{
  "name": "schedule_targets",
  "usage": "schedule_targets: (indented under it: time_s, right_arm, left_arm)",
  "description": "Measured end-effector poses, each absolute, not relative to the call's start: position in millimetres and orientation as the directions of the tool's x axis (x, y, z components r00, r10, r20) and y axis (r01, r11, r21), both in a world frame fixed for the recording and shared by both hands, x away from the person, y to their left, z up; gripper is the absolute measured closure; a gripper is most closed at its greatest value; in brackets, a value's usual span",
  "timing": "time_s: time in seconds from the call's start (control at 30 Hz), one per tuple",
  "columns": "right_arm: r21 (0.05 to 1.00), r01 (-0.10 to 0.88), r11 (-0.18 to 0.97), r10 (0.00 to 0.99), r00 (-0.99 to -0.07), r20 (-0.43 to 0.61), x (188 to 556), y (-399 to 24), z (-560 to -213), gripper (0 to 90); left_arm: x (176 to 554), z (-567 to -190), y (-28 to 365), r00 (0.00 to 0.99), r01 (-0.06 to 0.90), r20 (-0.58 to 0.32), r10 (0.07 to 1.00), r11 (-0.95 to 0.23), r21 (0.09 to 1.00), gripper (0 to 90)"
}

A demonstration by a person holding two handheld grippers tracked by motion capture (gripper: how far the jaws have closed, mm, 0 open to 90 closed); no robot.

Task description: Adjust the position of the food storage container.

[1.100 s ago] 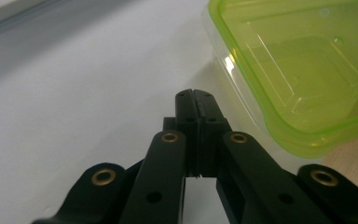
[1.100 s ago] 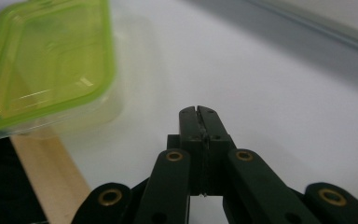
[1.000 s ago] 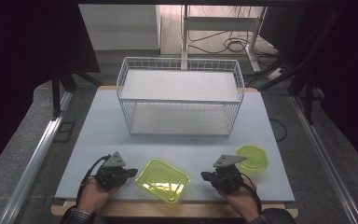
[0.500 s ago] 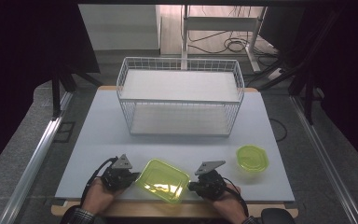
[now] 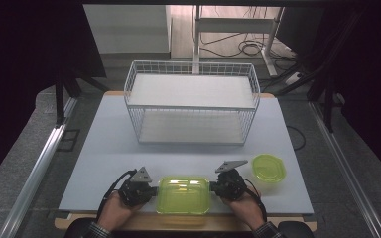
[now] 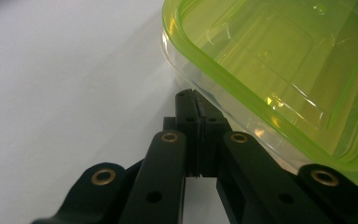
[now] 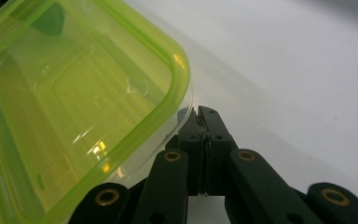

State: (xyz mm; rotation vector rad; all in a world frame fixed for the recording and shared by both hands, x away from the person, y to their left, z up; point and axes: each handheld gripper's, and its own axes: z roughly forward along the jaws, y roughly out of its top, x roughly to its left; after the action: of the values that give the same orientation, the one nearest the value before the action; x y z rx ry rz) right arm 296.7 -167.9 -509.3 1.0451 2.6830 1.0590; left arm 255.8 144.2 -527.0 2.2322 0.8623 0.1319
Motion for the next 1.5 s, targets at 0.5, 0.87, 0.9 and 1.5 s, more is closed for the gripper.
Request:
schedule_targets:
  time_s: [0.5, 0.87, 0.9, 1.5]
  right_arm:
    - [0.600, 0.581, 0.550, 0.616, -0.767, 0.179, 272, -184, -508, 87.6]
    - [0.585, 0.599, 0.547, 0.613, -0.762, 0.207, 269, -181, -511, 87.4]
    - [0.583, 0.602, 0.547, 0.618, -0.759, 0.204, 272, -181, -511, 87.4]
    - [0.635, 0.549, 0.544, 0.685, -0.727, 0.042, 305, -196, -501, 71.1]
  left_arm:
    - [240, -526, 152, 0.758, 0.577, -0.187, 0.625, -0.509, 0.638, 90.0]
    - [233, -527, 132, 0.778, 0.564, -0.190, 0.599, -0.531, 0.633, 89.9]
    - [233, -527, 132, 0.778, 0.564, -0.190, 0.599, -0.531, 0.633, 89.9]
    - [241, -525, 142, 0.710, 0.534, -0.070, 0.701, -0.471, 0.702, 49.1]
